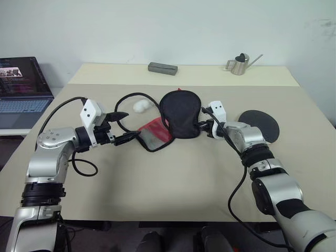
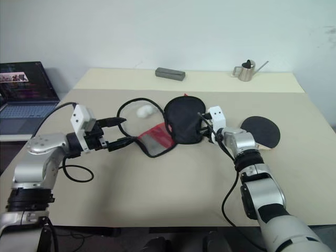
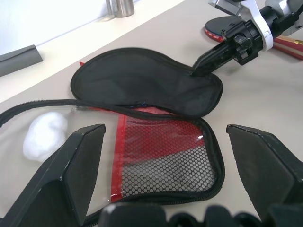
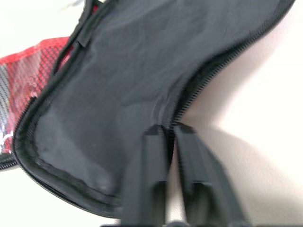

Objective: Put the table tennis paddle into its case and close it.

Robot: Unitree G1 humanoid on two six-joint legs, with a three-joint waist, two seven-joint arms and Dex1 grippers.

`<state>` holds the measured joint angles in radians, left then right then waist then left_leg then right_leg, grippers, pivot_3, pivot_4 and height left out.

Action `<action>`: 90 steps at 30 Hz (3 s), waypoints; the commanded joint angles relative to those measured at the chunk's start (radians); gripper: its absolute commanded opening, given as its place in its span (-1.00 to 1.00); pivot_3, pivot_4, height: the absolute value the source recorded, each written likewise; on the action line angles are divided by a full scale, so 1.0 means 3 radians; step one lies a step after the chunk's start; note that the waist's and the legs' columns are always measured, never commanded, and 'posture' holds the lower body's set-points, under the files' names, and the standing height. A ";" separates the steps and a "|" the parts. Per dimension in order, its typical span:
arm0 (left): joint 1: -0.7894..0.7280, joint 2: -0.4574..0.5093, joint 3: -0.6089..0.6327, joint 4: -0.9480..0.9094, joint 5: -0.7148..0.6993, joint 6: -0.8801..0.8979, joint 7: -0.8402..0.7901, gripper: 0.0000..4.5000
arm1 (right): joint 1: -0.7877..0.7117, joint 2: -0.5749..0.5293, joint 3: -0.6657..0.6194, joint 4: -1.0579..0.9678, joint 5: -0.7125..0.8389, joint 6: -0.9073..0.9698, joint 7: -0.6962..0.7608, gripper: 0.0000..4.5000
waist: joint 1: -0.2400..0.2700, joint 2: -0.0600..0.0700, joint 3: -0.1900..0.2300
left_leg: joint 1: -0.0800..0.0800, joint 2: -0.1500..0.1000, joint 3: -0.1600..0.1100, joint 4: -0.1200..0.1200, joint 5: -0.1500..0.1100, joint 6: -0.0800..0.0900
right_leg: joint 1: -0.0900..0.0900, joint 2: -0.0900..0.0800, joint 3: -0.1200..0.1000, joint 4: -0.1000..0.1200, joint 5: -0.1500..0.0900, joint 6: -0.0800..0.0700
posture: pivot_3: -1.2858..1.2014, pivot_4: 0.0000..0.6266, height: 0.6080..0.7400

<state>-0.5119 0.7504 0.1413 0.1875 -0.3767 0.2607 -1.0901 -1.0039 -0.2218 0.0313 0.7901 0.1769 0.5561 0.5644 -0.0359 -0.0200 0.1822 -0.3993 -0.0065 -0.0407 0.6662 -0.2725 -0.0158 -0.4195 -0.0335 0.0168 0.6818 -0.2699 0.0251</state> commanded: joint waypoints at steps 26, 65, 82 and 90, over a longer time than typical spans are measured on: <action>0.0012 0.0103 0.0008 -0.0136 -0.0007 -0.0061 -0.0208 1.00 | 0.0727 -0.0028 -0.0080 -0.1754 0.0087 0.1202 -0.0394 -0.98 | 0.0003 0.0000 0.0000 | -0.0001 0.0000 0.0002 -0.0002 0.0000 0.0000 | -0.0002 -0.0001 0.0001 0.0000 0.0000 0.0000 | 0.03 -0.52 1.00; -0.0067 0.0089 -0.0046 -0.0064 0.0031 -0.0106 -0.0253 1.00 | 0.1142 0.0476 -0.0283 -0.2578 0.0193 0.1801 -0.1269 -0.98 | 0.0001 0.0000 0.0000 | 0.0000 0.0000 0.0001 -0.0002 0.0000 0.0000 | -0.0001 0.0001 0.0000 0.0000 0.0000 0.0000 | 0.03 -0.52 1.00; -0.0165 0.0063 -0.0099 0.0028 0.0062 -0.0166 -0.0271 1.00 | 0.1194 0.0440 -0.0361 -0.2680 0.0250 0.1796 -0.1347 0.95 | 0.0008 -0.0001 -0.0001 | 0.0000 -0.0001 0.0000 -0.0002 0.0000 0.0000 | 0.0000 0.0001 -0.0001 0.0000 0.0000 0.0000 | 0.03 -0.52 1.00; -0.0184 -0.0002 -0.0104 -0.0039 0.0015 -0.0132 -0.0238 1.00 | 0.1228 0.0271 -0.0539 -0.3128 0.0360 0.1971 -0.1346 0.99 | 0.0012 -0.0001 -0.0001 | -0.0002 -0.0002 0.0000 -0.0002 0.0000 0.0001 | 0.0000 0.0001 -0.0001 -0.0001 0.0000 0.0000 | 0.03 -0.52 1.00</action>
<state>-0.5493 0.7512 0.0971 0.2033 -0.3546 0.2290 -1.1667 -0.6299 -0.1325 -0.1062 -0.0651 0.2618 1.1336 0.1633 -0.0322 -0.0204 0.1819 -0.3998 -0.0071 -0.0405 0.6657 -0.2725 -0.0156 -0.4197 -0.0331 0.0167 0.6815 -0.2700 0.0252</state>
